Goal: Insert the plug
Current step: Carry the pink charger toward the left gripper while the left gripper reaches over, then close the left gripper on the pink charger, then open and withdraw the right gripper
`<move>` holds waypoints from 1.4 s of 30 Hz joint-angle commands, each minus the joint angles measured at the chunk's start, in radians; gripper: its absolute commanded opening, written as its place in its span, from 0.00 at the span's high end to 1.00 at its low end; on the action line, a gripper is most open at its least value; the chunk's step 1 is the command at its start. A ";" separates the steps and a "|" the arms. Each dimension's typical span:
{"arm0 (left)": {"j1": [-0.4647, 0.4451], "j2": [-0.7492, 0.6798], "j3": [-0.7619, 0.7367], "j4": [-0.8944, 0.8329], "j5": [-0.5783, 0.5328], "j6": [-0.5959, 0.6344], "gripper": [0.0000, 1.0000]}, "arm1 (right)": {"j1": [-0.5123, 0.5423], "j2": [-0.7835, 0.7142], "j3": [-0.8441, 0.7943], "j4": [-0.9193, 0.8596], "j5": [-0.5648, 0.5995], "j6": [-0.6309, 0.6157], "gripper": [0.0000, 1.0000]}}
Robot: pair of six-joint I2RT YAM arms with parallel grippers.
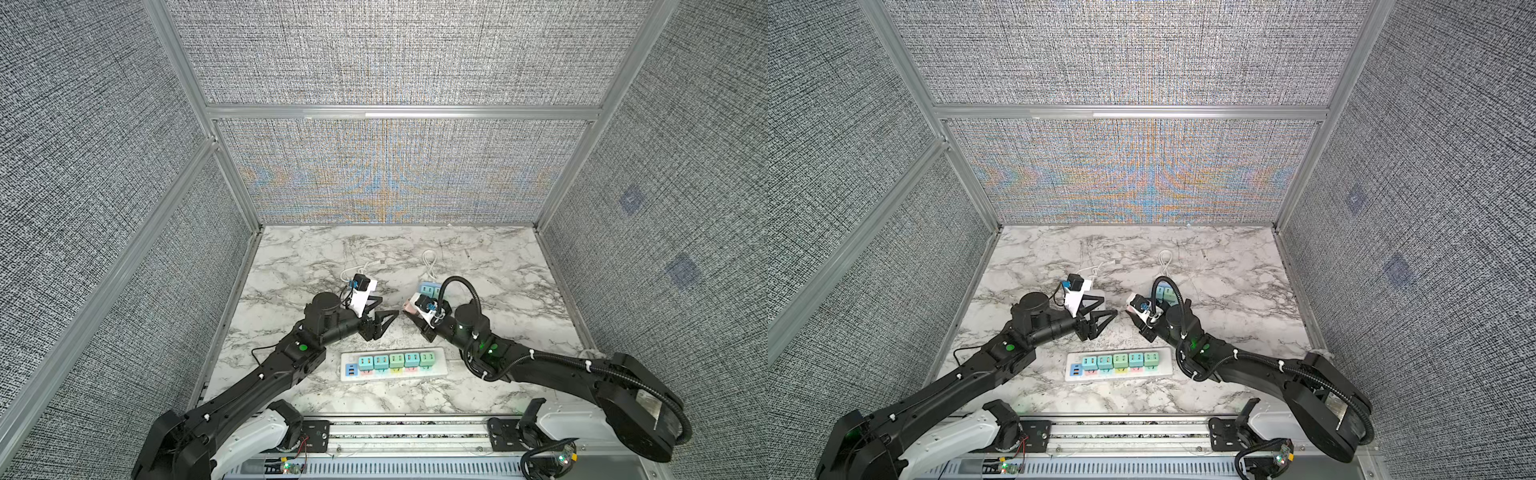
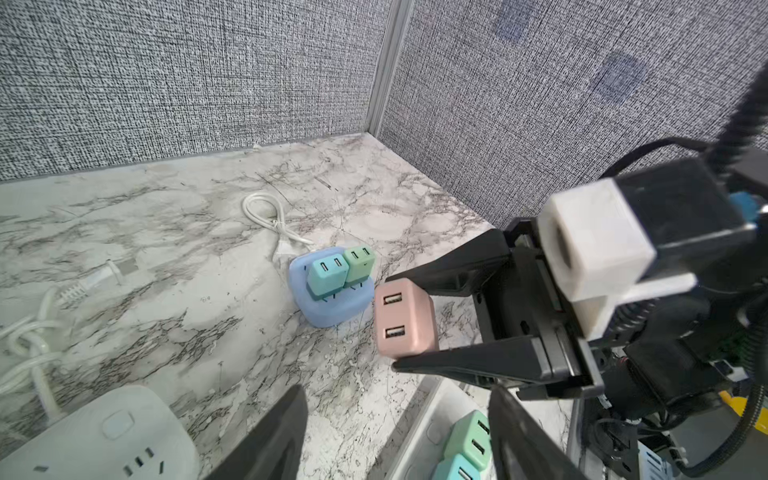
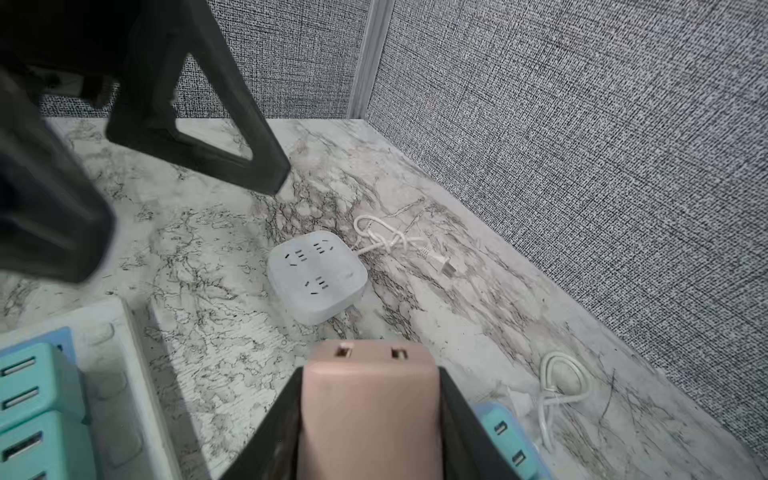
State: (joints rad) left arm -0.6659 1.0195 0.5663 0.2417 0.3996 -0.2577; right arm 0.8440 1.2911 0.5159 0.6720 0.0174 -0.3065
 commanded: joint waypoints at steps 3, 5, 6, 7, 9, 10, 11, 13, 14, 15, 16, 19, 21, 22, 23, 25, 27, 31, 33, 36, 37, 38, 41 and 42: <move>-0.008 0.038 0.014 0.030 0.046 0.034 0.31 | 0.021 0.010 0.003 0.083 -0.010 -0.047 1.00; -0.011 0.050 0.017 0.031 0.050 0.036 0.31 | 0.031 0.010 -0.001 0.094 -0.007 -0.058 1.00; -0.011 0.057 0.020 0.027 0.049 0.039 0.31 | 0.036 0.008 -0.007 0.104 -0.005 -0.062 1.00; -0.012 0.063 0.024 0.023 0.045 0.039 0.31 | 0.041 0.006 -0.012 0.116 -0.005 -0.067 1.00; -0.012 0.076 0.028 0.018 0.044 0.039 0.31 | 0.050 -0.002 -0.024 0.131 -0.007 -0.078 1.00; -0.012 0.082 0.032 0.014 0.049 0.039 0.32 | 0.056 -0.005 -0.028 0.139 -0.007 -0.084 1.00; -0.012 0.089 0.035 0.013 0.055 0.041 0.32 | 0.058 -0.007 -0.030 0.142 -0.007 -0.089 1.00; -0.013 0.105 0.043 0.009 0.071 0.042 0.32 | 0.065 -0.007 -0.032 0.146 -0.007 -0.101 1.00; -0.012 0.114 0.050 0.003 0.080 0.043 0.32 | 0.066 -0.007 -0.033 0.151 -0.008 -0.104 1.00; -0.013 0.125 0.055 0.001 0.095 0.043 0.32 | 0.069 -0.004 -0.034 0.158 -0.008 -0.108 1.00; -0.013 0.136 0.062 -0.003 0.112 0.042 0.33 | 0.071 -0.001 -0.038 0.167 -0.009 -0.111 1.00; -0.013 0.157 0.076 -0.014 0.150 0.041 0.37 | 0.076 0.010 -0.045 0.190 -0.010 -0.120 1.00; -0.012 0.163 0.082 -0.025 0.164 0.049 0.39 | 0.081 0.014 -0.052 0.207 -0.010 -0.127 1.00; -0.013 0.167 0.086 -0.036 0.171 0.054 0.41 | 0.082 0.018 -0.055 0.218 -0.008 -0.132 1.00; -0.013 0.169 0.089 -0.044 0.173 0.056 0.42 | 0.085 0.019 -0.059 0.228 -0.008 -0.133 1.00; -0.013 0.175 0.093 -0.060 0.183 0.064 0.42 | 0.085 0.025 -0.066 0.250 -0.010 -0.136 1.00; -0.012 0.180 0.097 -0.068 0.216 0.072 0.44 | 0.086 0.033 -0.069 0.268 -0.010 -0.139 1.00; -0.013 0.197 0.110 -0.093 0.241 0.079 0.48 | 0.088 0.056 -0.067 0.295 -0.010 -0.147 1.00; -0.013 0.206 0.116 -0.108 0.242 0.084 0.50 | 0.087 0.065 -0.067 0.310 -0.010 -0.148 1.00; -0.013 0.218 0.119 -0.116 0.253 0.090 0.56 | 0.087 0.074 -0.073 0.342 -0.008 -0.149 1.00; -0.014 0.224 0.121 -0.120 0.255 0.092 0.58 | 0.088 0.077 -0.076 0.354 -0.008 -0.151 1.00; -0.012 0.228 0.122 -0.123 0.258 0.094 0.58 | 0.087 0.079 -0.078 0.363 -0.007 -0.153 1.00; -0.012 0.242 0.126 -0.131 0.261 0.099 0.59 | 0.088 0.075 -0.082 0.370 -0.005 -0.157 1.00; -0.013 0.247 0.126 -0.129 0.268 0.102 0.60 | 0.087 0.072 -0.082 0.367 -0.005 -0.157 1.00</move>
State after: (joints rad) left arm -0.6762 1.2564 0.6891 0.1444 0.6048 -0.1837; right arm 0.9310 1.3701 0.4320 0.9295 0.0097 -0.4587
